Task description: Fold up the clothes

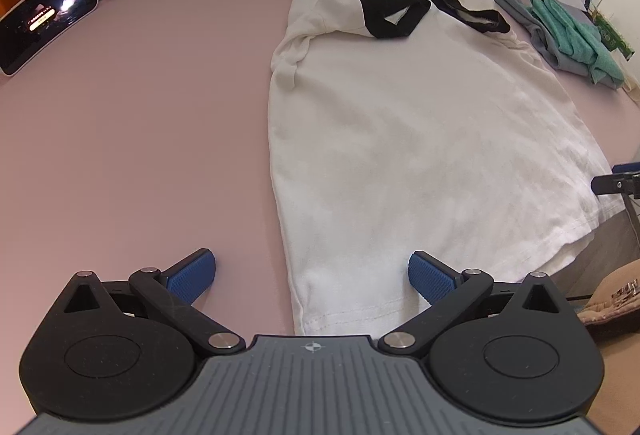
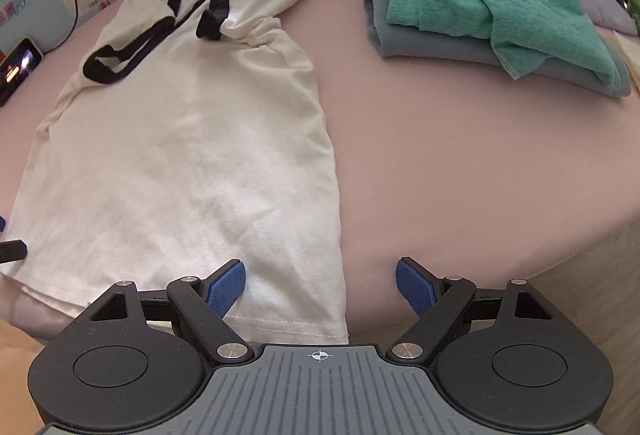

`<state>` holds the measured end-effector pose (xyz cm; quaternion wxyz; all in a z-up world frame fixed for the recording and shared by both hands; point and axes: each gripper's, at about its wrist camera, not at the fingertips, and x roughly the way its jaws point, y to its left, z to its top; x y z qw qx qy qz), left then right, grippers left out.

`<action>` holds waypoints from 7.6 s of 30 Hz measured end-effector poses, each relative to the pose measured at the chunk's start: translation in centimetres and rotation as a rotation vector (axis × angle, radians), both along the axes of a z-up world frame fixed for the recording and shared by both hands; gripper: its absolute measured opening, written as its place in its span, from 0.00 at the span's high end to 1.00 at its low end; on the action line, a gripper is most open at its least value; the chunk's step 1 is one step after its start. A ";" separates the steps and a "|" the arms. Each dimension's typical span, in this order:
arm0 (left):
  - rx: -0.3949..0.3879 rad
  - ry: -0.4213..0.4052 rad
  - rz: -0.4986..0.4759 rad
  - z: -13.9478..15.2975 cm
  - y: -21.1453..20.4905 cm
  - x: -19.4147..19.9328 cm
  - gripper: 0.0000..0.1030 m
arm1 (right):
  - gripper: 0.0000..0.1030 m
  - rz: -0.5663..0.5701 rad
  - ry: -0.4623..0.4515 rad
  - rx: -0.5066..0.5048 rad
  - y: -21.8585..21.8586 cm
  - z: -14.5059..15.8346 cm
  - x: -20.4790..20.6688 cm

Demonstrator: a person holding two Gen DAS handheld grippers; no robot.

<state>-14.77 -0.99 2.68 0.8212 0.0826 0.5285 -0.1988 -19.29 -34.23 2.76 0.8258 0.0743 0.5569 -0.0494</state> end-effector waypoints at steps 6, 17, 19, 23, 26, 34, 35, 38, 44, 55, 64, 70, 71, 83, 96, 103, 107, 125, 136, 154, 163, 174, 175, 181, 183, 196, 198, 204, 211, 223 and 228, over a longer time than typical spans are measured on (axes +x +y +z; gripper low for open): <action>0.017 0.005 0.001 -0.1 -0.2 0.1 0.00 | 0.13 0.067 0.014 -0.066 1.1 -0.5 0.5; -0.148 0.021 0.118 0.0 2.2 0.6 0.00 | 0.00 0.091 0.016 -0.044 0.8 -1.4 0.7; -0.165 0.003 0.124 -0.1 2.4 0.3 0.00 | 0.00 0.092 0.009 -0.044 0.8 -1.4 0.6; -0.161 0.005 0.128 -0.1 2.2 0.4 0.00 | 0.00 0.091 -0.016 -0.046 0.9 -1.5 0.1; -0.155 0.015 0.132 0.0 2.1 0.6 0.00 | 0.00 0.087 -0.036 -0.045 0.9 -1.4 -0.3; -0.090 0.046 0.065 0.1 0.9 0.5 0.00 | 0.00 0.070 -0.042 -0.052 1.1 -1.2 -0.4; -0.095 0.055 0.060 0.2 0.9 0.6 0.00 | 0.00 0.069 -0.036 -0.053 1.2 -1.1 -0.4; -0.118 0.085 0.017 0.4 0.5 0.4 0.00 | 0.00 0.084 -0.012 -0.036 1.5 -0.8 -0.3; -0.140 0.105 -0.016 0.3 -0.8 -0.2 0.01 | 0.07 0.120 -0.010 0.007 1.9 -0.3 -0.6; -0.144 0.106 0.161 1.2 2.4 0.7 0.95 | 0.80 0.017 -0.033 0.059 -0.4 0.9 -1.4; -0.266 0.106 0.194 3.0 2.9 1.7 0.97 | 0.96 -0.022 -0.065 0.163 -1.3 2.2 -0.3; -0.363 -0.045 0.129 7.8 1.8 4.4 0.97 | 0.96 -0.032 -0.171 0.192 -1.7 5.4 1.4; -0.372 -0.070 0.115 8.5 1.5 5.1 0.97 | 0.96 -0.023 -0.197 0.190 -1.7 6.1 2.1; -0.400 -0.253 0.090 11.3 -2.0 19.2 0.97 | 0.96 0.040 -0.451 0.096 -3.9 11.0 14.3; -0.329 -0.276 0.177 8.7 -5.4 31.4 0.97 | 0.96 0.014 -0.459 0.039 -6.4 7.9 27.7; -0.208 -0.278 0.189 5.8 -6.8 33.4 0.94 | 0.90 -0.020 -0.404 0.019 -7.0 5.3 30.9; -0.145 -0.295 0.185 5.3 -6.7 33.5 0.61 | 0.89 -0.050 -0.363 -0.013 -7.5 4.0 31.5; -0.290 -0.178 0.173 3.6 -0.8 22.8 0.22 | 0.53 -0.087 -0.296 0.033 -6.9 3.5 21.7; -0.309 -0.185 0.027 0.8 -2.2 18.9 0.22 | 0.53 0.159 -0.239 0.022 -3.5 1.8 15.6; -0.352 -0.109 0.083 1.4 -3.0 20.0 0.83 | 0.84 0.187 -0.273 0.108 -1.5 1.1 18.1; -0.123 -0.055 -0.061 6.0 -1.3 17.4 0.89 | 0.84 0.128 -0.156 0.221 -1.8 5.3 15.9; -0.154 -0.037 0.096 3.9 2.9 12.0 0.41 | 0.79 0.026 0.073 0.157 -1.5 1.8 7.2; -0.168 -0.056 0.089 4.3 2.5 12.2 0.39 | 0.78 0.004 0.052 0.121 -1.7 2.3 7.0; -0.287 -0.138 0.035 5.7 -1.7 14.0 0.35 | 0.77 0.016 -0.180 0.033 -1.5 6.4 8.5; -0.329 -0.152 0.016 5.9 -3.9 14.7 0.27 | 0.77 0.041 -0.251 0.081 -1.0 7.3 9.9; -0.280 -0.069 -0.030 2.3 -10.4 16.7 0.21 | 0.77 0.175 -0.171 0.256 3.2 0.9 17.0; -0.254 -0.041 -0.009 1.6 -10.5 17.0 0.21 | 0.77 0.178 -0.156 0.288 3.3 0.2 17.4; -0.247 -0.011 0.030 0.8 -10.1 17.1 0.16 | 0.78 0.229 -0.159 0.293 3.7 -0.5 18.6; -0.277 0.001 0.045 0.5 -9.8 17.2 0.09 | 0.78 0.318 -0.204 0.188 4.5 -0.2 20.3; -0.284 -0.006 0.031 0.2 -10.1 17.0 0.00 | 0.71 0.243 -0.353 -0.066 0.3 3.2 22.3; -0.308 0.015 0.046 0.7 -10.2 17.6 0.00 | 0.64 0.198 -0.352 0.110 -0.9 4.1 19.9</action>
